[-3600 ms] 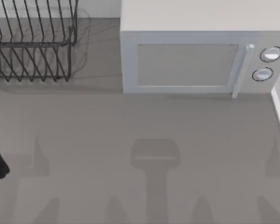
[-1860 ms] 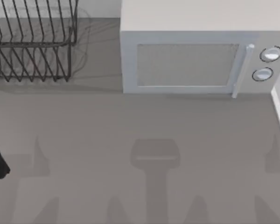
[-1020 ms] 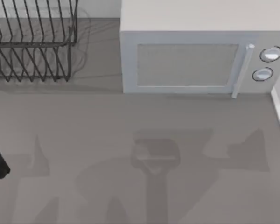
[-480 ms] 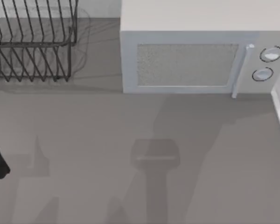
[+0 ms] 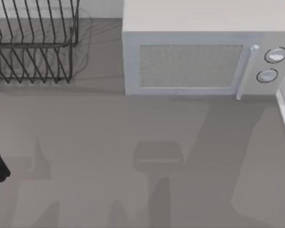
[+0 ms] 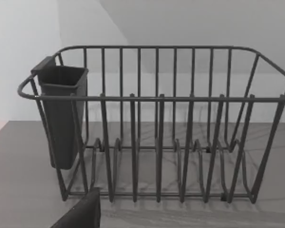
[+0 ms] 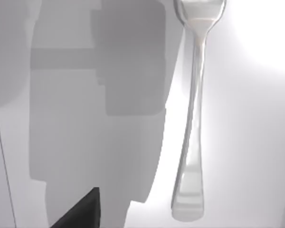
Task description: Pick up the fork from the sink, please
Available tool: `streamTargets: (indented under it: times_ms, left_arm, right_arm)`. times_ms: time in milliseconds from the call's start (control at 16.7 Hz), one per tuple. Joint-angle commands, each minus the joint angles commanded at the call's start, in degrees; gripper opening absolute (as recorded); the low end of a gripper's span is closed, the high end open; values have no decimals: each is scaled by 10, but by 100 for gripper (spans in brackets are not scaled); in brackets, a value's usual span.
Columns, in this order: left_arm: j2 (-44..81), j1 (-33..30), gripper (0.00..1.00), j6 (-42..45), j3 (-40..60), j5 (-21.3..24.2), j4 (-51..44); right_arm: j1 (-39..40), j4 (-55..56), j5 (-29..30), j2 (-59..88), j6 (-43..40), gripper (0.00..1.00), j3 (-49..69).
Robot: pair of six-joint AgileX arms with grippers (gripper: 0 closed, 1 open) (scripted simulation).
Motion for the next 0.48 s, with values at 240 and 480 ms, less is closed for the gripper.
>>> streamTargets:
  times_ms: [240,480]
  left_arm:
    - [0,0,100,0,0,0,0]
    - [0,0,100,0,0,0,0]
  right_arm:
    - [3,1,0,0,0,100,-1]
    - [3,43,0,16,1,100,-32]
